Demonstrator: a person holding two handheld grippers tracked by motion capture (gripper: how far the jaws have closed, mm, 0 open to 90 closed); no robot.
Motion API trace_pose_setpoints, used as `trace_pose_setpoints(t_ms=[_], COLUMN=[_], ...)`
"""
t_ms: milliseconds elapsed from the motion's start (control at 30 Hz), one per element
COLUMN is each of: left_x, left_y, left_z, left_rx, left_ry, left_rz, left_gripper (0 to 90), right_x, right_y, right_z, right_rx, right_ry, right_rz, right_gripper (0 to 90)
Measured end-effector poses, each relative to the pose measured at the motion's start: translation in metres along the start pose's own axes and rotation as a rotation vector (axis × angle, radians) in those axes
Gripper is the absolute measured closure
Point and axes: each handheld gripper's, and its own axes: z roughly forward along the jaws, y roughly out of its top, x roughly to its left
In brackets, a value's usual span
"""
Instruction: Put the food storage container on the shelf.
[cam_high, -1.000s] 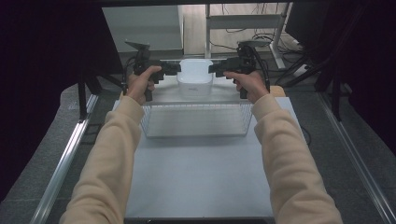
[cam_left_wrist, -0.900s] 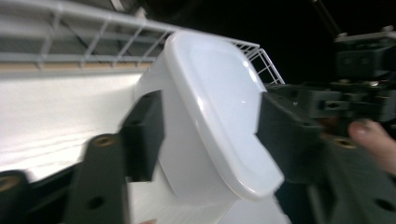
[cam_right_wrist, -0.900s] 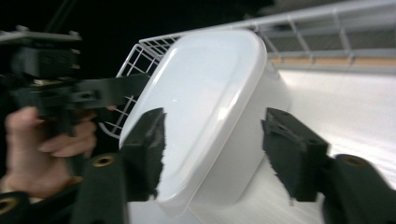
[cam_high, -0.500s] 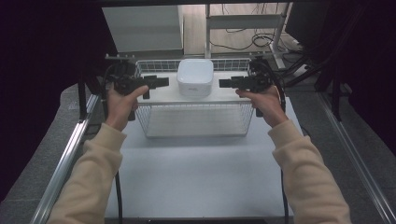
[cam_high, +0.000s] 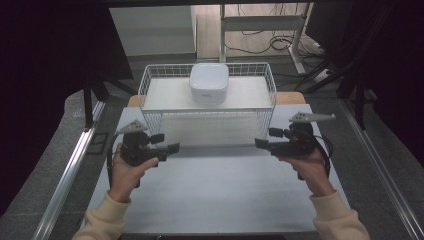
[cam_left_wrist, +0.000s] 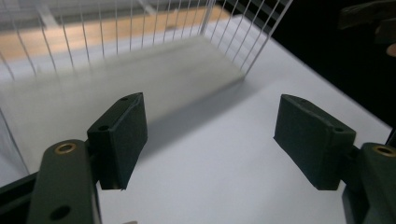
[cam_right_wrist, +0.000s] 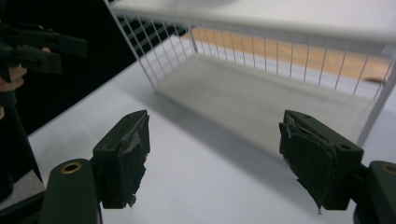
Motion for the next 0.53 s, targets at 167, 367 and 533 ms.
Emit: trace_pose_setpoints(t_ms=[167,367,533], left_x=[0.003,0.006,0.008], left_y=[-0.03,-0.037,-0.036], left_z=[0.007,0.013,0.013], left_rx=[0.038,0.063,0.055], left_ry=[0.017,0.034,0.055], left_rz=[-0.026,-0.037,-0.042], left_gripper=[23.9,22.9,21.4], right_x=[-0.002,-0.007,-0.004], right_y=[-0.035,-0.049,-0.047], right_z=[0.006,0.013,0.011], right_rx=[0.033,0.047,0.034], right_ry=[0.0,-0.021,-0.017], right_rz=[0.022,0.02,0.001], right_gripper=[24.3,23.8,20.8])
